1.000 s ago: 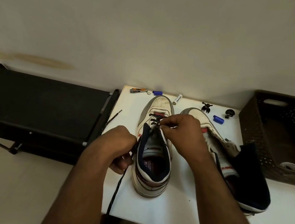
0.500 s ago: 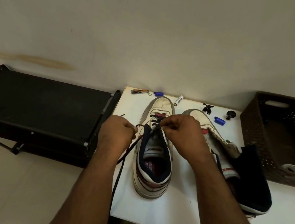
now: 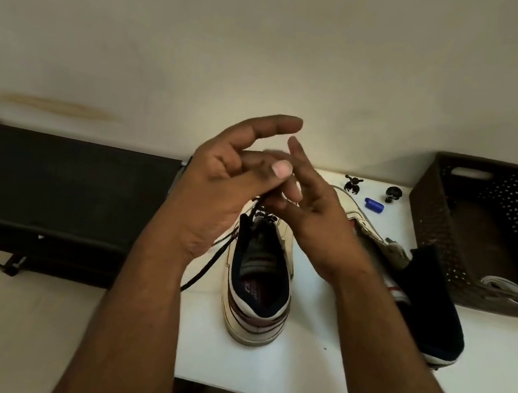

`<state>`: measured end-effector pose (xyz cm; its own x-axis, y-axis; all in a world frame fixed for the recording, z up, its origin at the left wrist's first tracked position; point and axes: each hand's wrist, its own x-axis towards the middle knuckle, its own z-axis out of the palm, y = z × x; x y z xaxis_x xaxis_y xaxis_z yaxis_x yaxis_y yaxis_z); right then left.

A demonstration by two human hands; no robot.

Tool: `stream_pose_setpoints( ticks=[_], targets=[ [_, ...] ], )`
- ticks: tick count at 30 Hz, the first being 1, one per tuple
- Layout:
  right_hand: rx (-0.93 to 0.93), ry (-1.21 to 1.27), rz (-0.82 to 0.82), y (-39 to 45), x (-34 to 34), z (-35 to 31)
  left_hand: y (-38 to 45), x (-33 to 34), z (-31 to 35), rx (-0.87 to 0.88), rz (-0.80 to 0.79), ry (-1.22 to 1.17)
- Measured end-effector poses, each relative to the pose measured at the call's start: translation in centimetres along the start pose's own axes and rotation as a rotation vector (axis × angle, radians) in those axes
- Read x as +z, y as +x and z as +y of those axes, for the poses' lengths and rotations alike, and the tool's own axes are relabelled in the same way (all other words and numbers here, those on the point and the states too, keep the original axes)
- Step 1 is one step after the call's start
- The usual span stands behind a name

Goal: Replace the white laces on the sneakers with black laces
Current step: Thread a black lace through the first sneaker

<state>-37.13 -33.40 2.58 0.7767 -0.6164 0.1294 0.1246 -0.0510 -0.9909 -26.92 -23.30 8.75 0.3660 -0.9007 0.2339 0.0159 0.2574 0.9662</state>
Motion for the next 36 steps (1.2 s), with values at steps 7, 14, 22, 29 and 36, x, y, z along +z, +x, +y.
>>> stream_pose_setpoints(
  ticks=[7, 14, 22, 29, 36],
  targets=[
    [0.008, 0.086, 0.23, -0.4, -1.2, -1.9, -0.2, -4.2, -2.9, 0.045, 0.562, 0.422],
    [-0.012, -0.08, 0.257, -0.6, -1.9, -3.3, -0.8, -5.6, -5.2, -0.186, 0.512, 0.666],
    [0.048, -0.234, 0.136, -0.3, -1.2, -2.3, 0.0, -1.7, -5.2, -0.235, 0.078, 0.416],
    [0.103, -0.364, 0.217, -0.5, -2.4, -2.3, -0.3, -5.1, -6.2, -0.281, 0.558, 0.886],
    [0.148, -0.304, 0.295, 0.0, -0.4, -1.2, 0.2, -0.5, -4.7, -0.25, 0.102, 0.297]
  ],
)
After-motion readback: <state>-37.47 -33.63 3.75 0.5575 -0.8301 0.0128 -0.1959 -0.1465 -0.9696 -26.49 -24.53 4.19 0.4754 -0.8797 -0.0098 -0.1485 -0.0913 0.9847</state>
